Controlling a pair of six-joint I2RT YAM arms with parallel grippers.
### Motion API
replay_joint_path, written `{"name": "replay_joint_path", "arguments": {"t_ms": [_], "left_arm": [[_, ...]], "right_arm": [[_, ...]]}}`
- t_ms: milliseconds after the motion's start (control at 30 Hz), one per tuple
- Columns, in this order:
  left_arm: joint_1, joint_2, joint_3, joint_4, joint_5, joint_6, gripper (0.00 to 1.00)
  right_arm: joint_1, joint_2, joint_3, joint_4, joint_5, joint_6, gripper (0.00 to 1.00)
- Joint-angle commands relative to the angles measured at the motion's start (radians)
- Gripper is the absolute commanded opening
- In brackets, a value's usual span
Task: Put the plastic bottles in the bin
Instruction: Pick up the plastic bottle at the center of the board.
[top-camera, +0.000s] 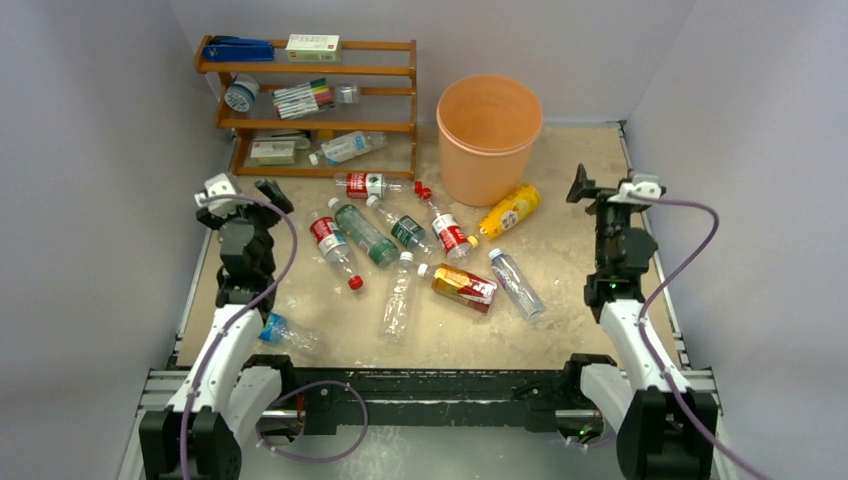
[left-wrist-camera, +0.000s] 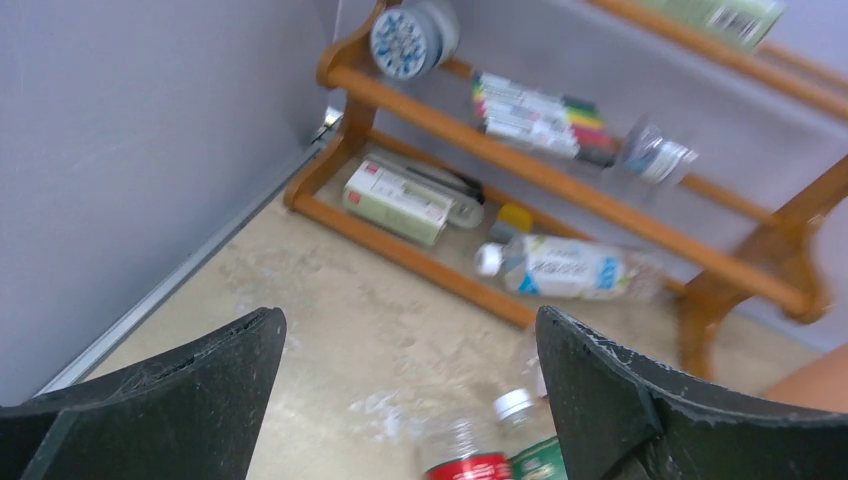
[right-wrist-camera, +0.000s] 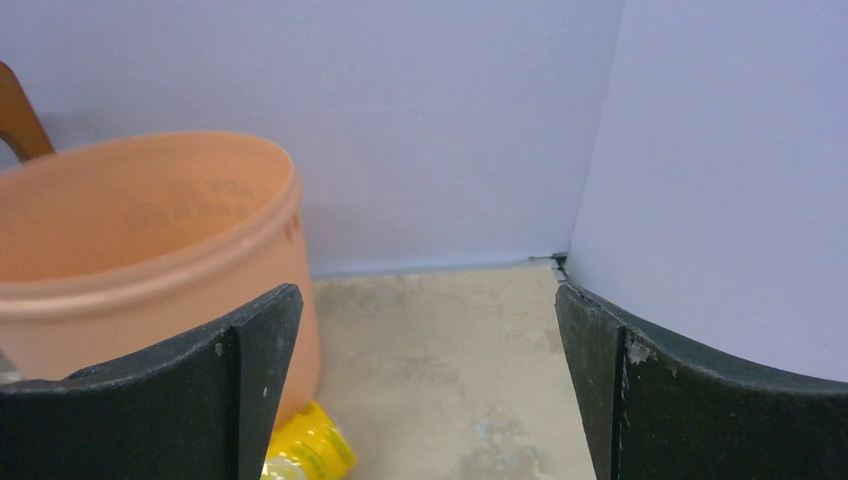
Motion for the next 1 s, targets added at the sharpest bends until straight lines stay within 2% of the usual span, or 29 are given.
{"name": "replay_joint_path", "arguments": {"t_ms": [0, 167, 267, 367, 533, 700, 800, 967], "left_arm": [[-0.004, -0.033, 0.235, -0.317, 0.056, -0.155, 0.96], [-0.004, 0.011, 0.461, -0.477, 0.257, -0.36, 0.96], [-0.004, 0.04, 0.532, -0.523, 0.41, -0.437, 0.96], [-0.003, 0.041, 0.509, -0.521, 0.47, -0.522, 0.96], [-0.003, 0.017, 0.411, -0.445, 0.595, -0.537, 0.96], [-0.006, 0.036, 0.361, -0.504, 0.618, -0.543, 0.96], [-0.025, 0.043, 0.341, -0.553, 0.599, -0.518, 0.96], [-0.108, 0.035, 0.319, -0.621, 0.478, -0.495, 0.96]], "right_arm": [[0.004, -0.061, 0.246, -0.444, -0.059, 0.121, 1.0], [0.003, -0.04, 0.512, -0.781, -0.178, 0.238, 1.0], [0.004, -0.027, 0.564, -0.887, -0.331, 0.289, 1.0], [0.004, -0.015, 0.583, -1.009, -0.254, 0.403, 1.0], [0.003, 0.043, 0.509, -1.017, -0.271, 0.434, 1.0], [0.004, 0.228, 0.468, -0.991, -0.328, 0.399, 1.0], [0.007, 0.314, 0.421, -0.926, -0.386, 0.408, 1.0], [0.03, 0.418, 0.391, -0.861, -0.388, 0.436, 0.99]]}}
